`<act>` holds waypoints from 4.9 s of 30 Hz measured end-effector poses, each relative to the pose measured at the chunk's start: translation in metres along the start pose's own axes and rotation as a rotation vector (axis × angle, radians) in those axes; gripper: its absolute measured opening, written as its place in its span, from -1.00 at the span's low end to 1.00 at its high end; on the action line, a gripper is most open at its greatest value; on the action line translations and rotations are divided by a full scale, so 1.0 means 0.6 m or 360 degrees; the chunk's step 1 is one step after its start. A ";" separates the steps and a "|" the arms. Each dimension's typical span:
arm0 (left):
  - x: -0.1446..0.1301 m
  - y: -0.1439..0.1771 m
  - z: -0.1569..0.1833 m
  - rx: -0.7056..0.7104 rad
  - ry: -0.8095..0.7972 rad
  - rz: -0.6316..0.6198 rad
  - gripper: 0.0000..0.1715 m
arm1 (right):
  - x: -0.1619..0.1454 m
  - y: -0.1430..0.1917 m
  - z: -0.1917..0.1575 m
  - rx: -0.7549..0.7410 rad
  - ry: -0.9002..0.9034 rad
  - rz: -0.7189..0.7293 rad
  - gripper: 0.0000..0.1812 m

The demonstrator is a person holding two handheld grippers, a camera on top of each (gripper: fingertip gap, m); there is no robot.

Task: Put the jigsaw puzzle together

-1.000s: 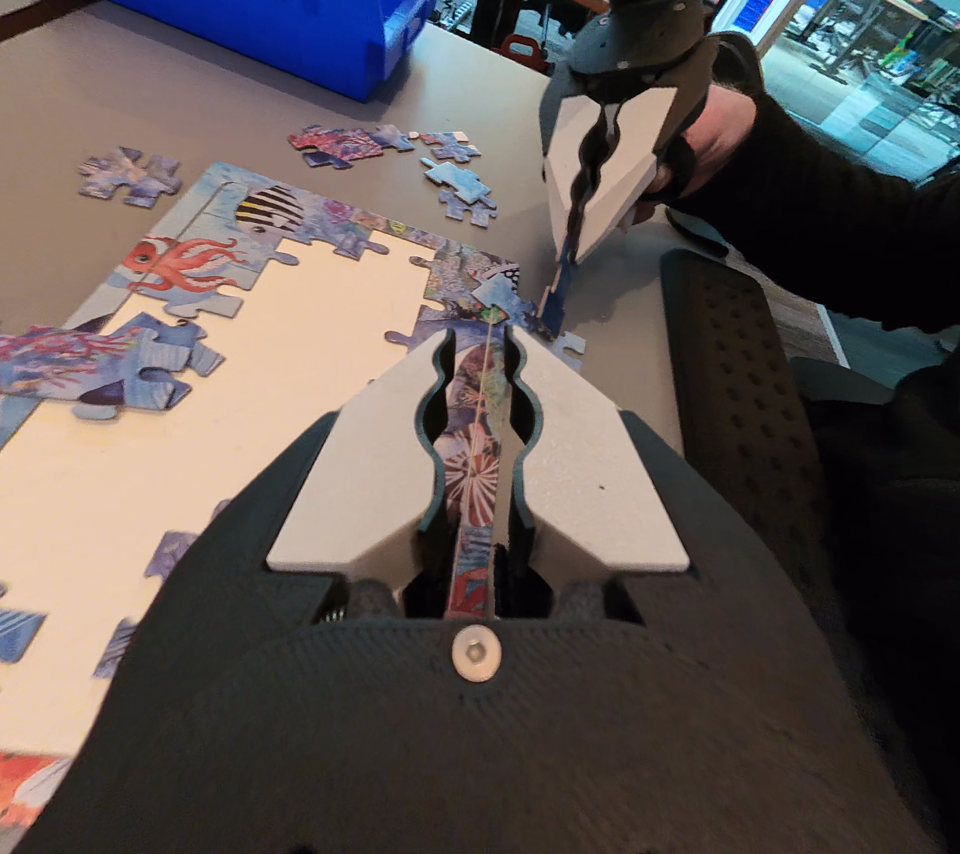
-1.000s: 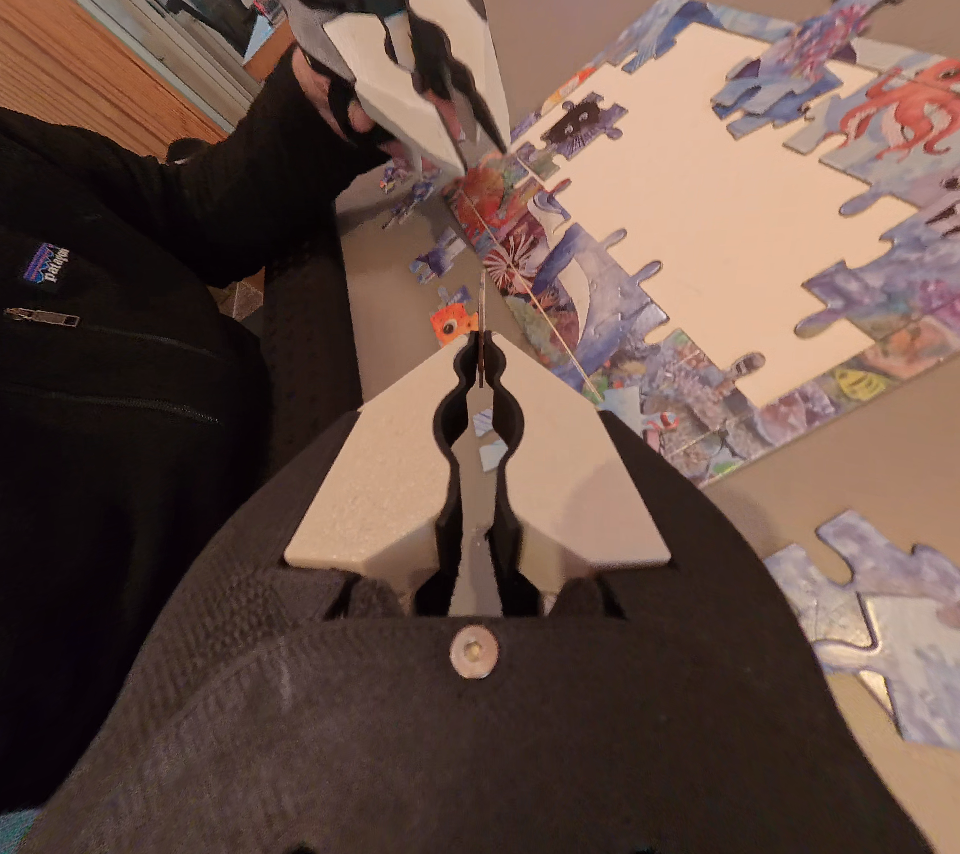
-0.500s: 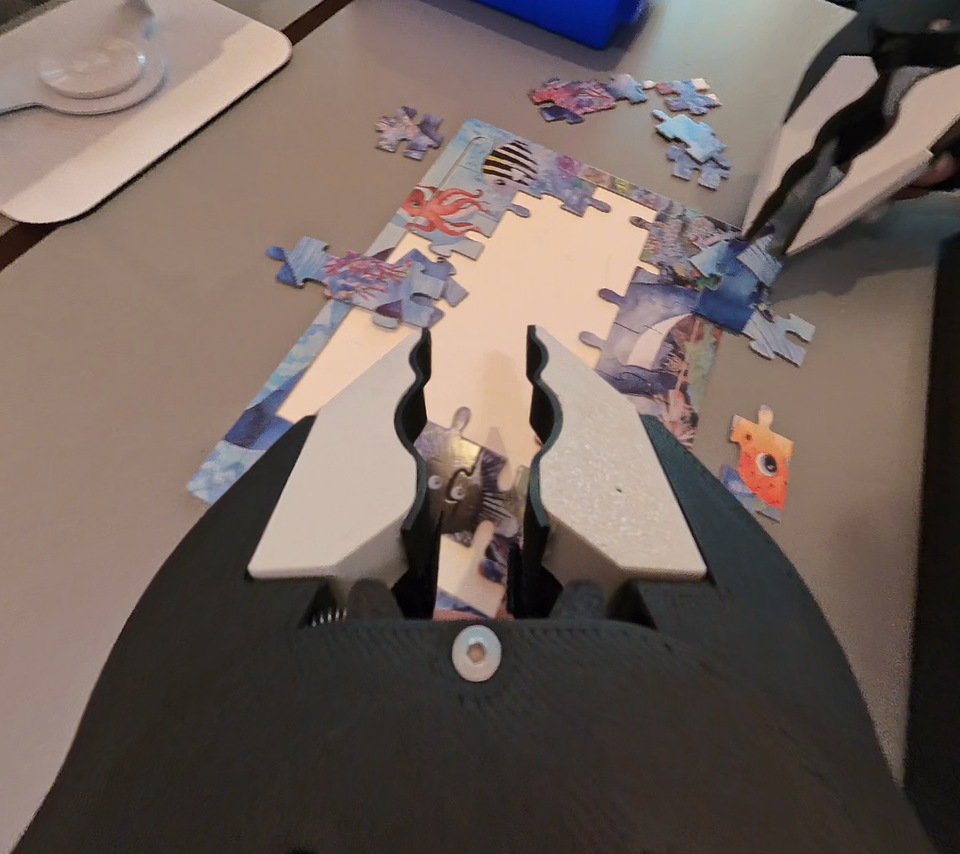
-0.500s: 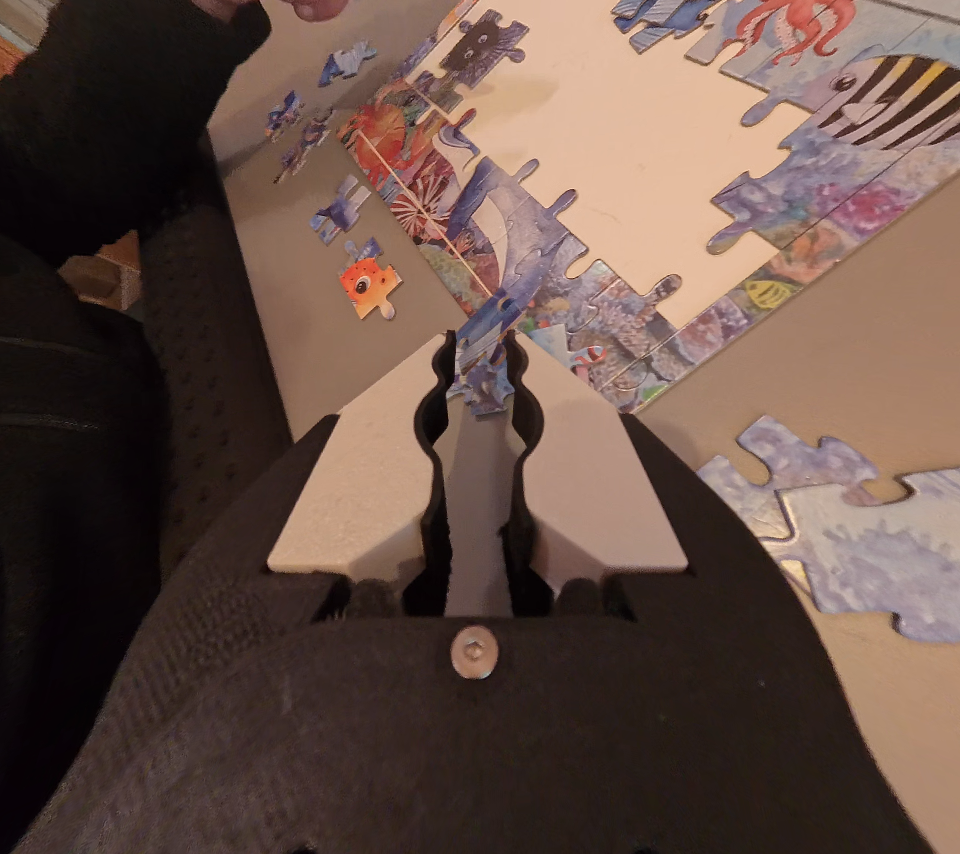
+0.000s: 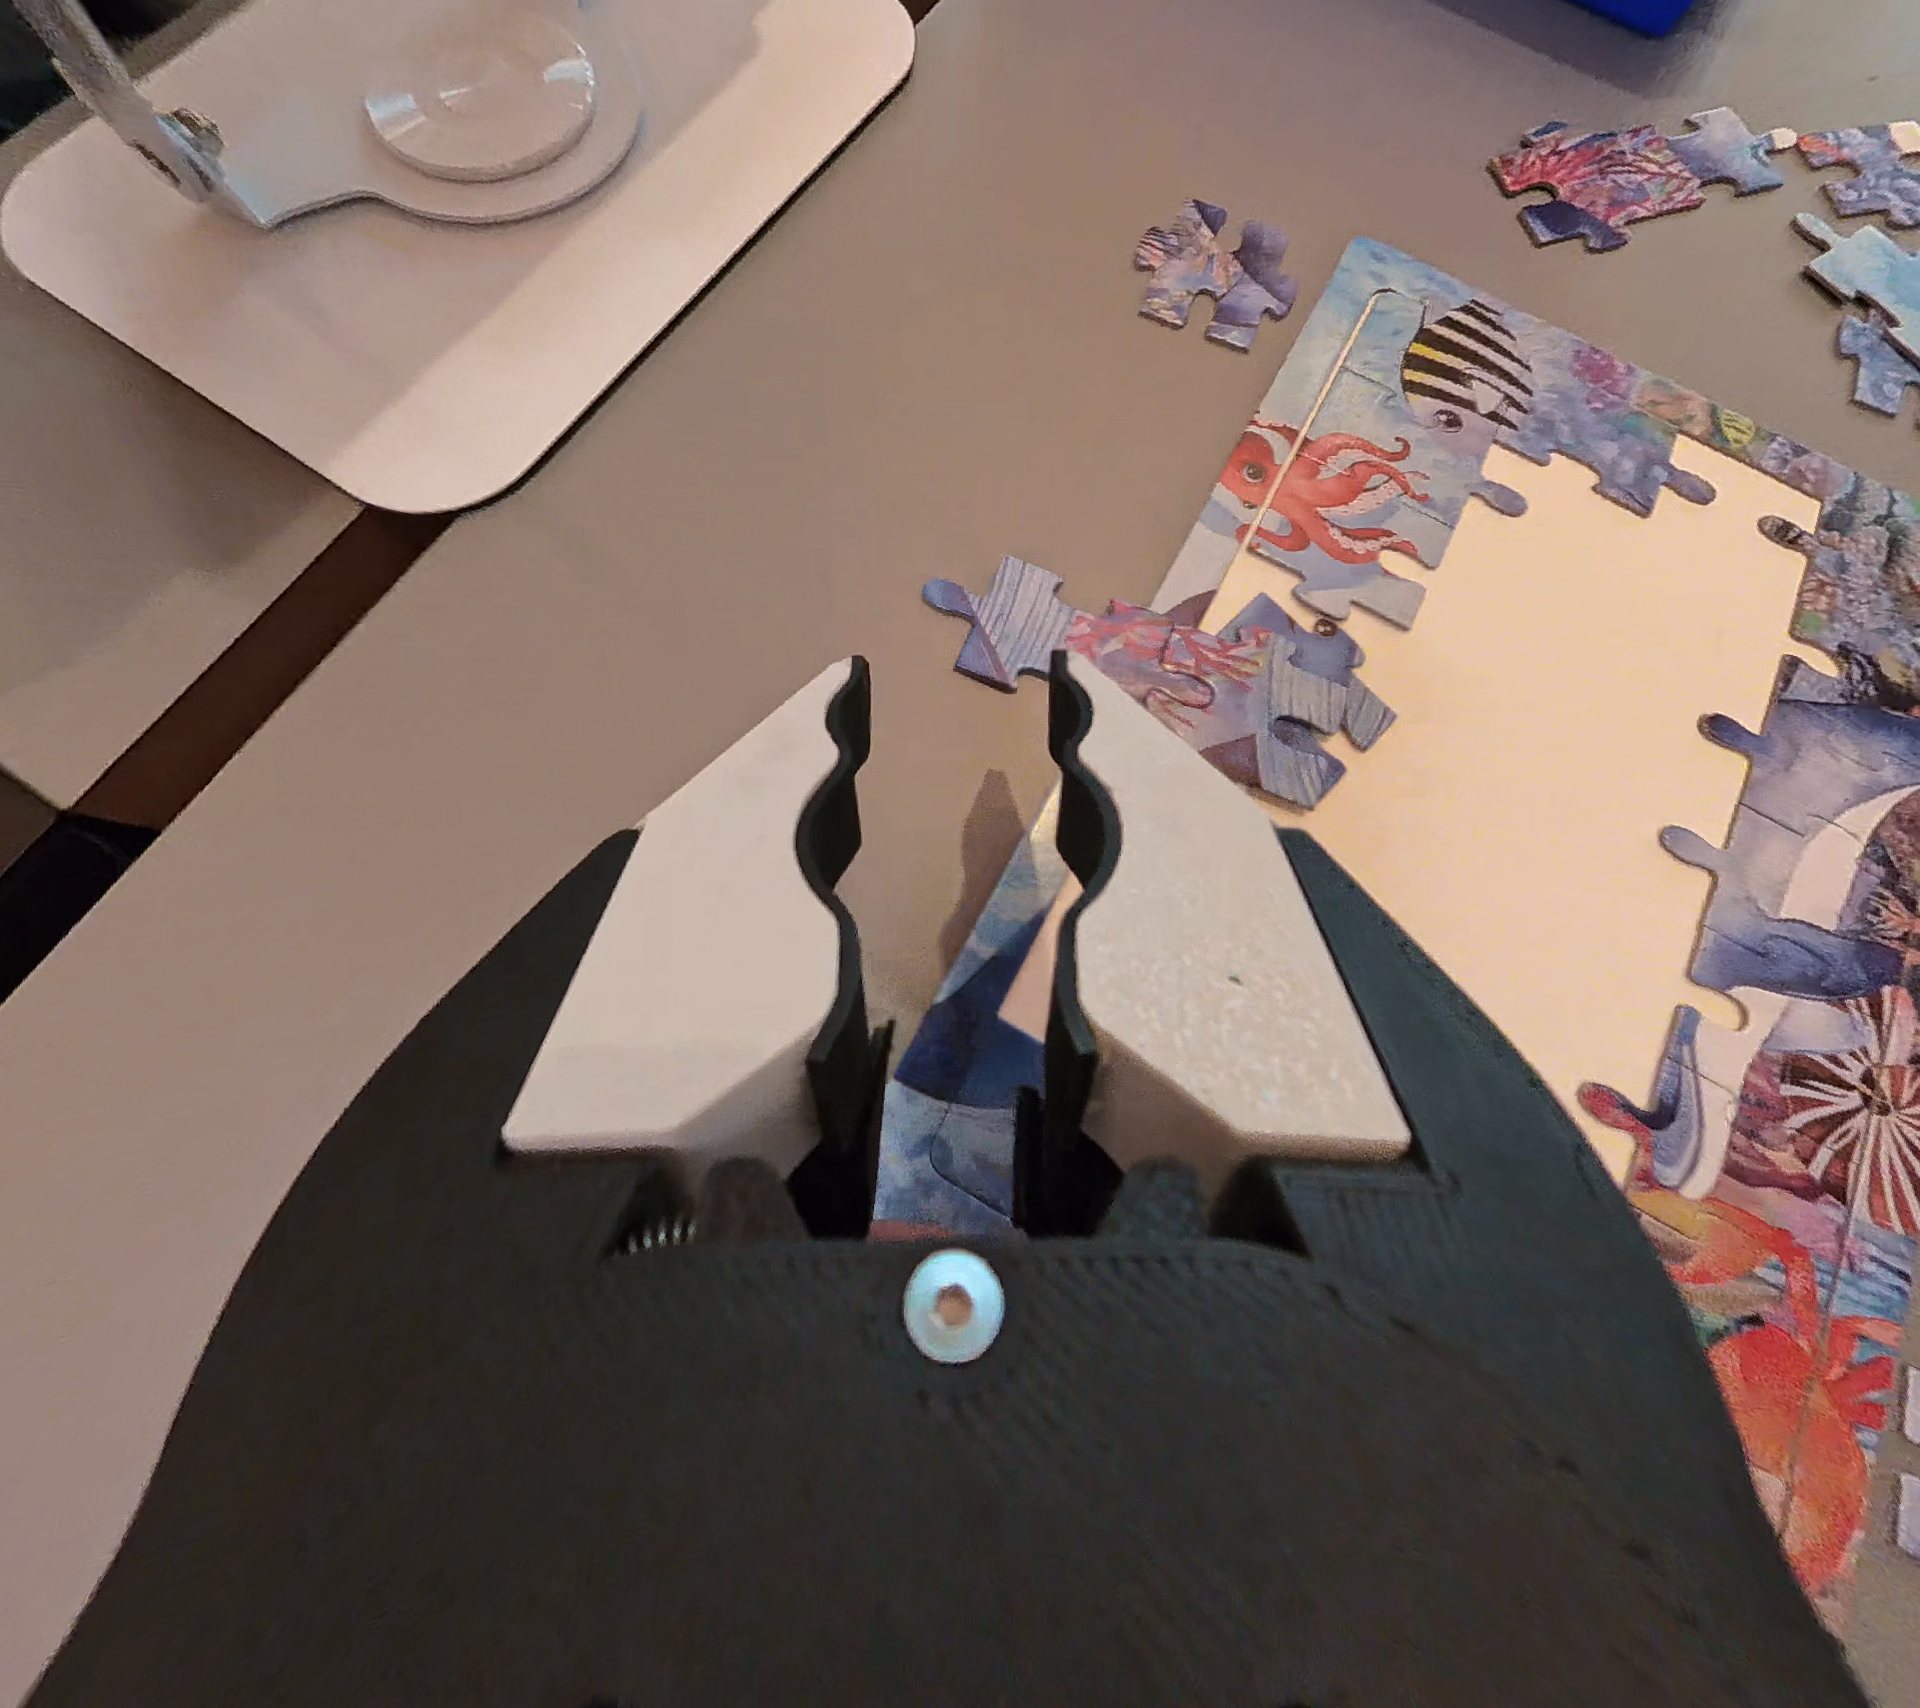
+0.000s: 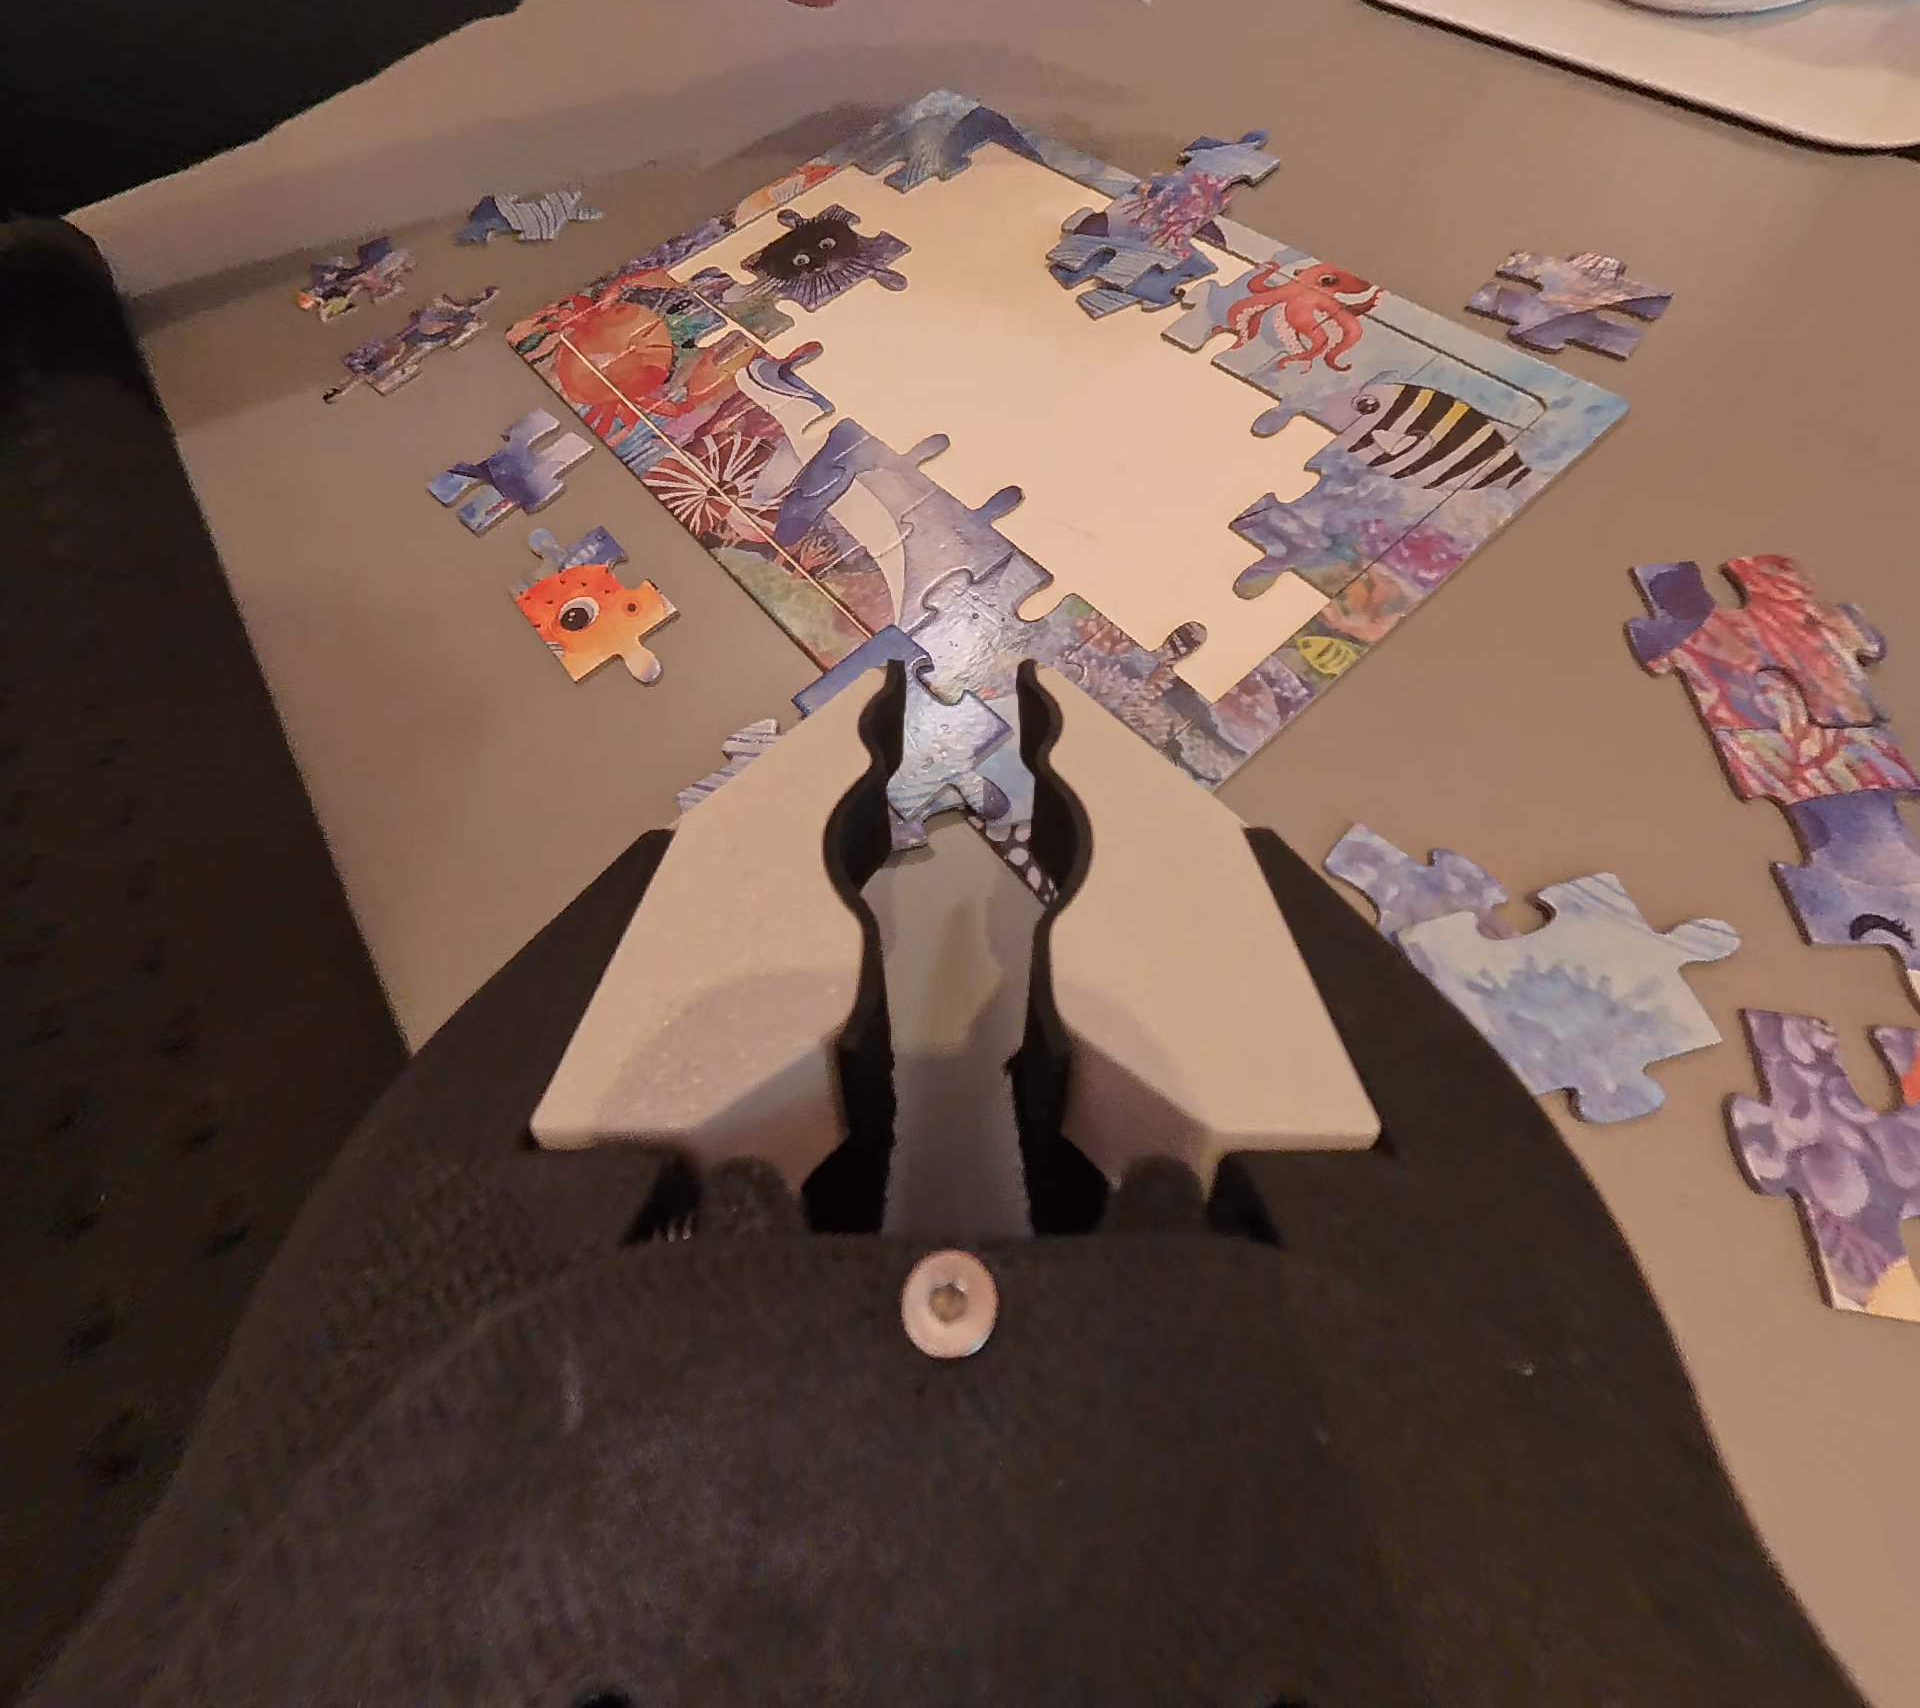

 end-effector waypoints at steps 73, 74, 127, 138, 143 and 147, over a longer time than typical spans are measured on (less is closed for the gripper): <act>0.004 -0.081 0.036 -0.0206 -0.0488 -0.0195 -0.43 | 0.006 0.015 -0.022 0.0124 0.0110 0.0135 -0.87; 0.002 -0.086 0.036 -0.0240 -0.0455 -0.0213 -0.37 | 0.005 0.015 -0.022 0.0125 0.0113 0.0132 -0.87; -0.033 -0.055 0.117 -0.0269 -0.0455 -0.0133 -0.77 | 0.000 0.010 -0.028 0.0113 0.0183 0.0090 -0.87; -0.063 -0.029 0.143 -0.0235 -0.0444 -0.0208 -0.77 | 0.000 0.010 -0.029 0.0113 0.0188 0.0088 -0.87; -0.071 -0.013 0.154 -0.0233 -0.0422 -0.0214 -0.77 | 0.000 0.009 -0.029 0.0112 0.0193 0.0086 -0.87; -0.083 0.002 0.172 -0.0275 -0.0376 -0.0253 -0.77 | 0.000 0.009 -0.030 0.0113 0.0196 0.0084 -0.87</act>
Point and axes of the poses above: each gripper's, where its closed fingertips meet, y back along the fingers, x out of its top, z = x × y across the jaws, the point moved 3 cm from there along y, back along the fingers, and after that the axes turned 2 degrees about -y, right-handed, at the moved point
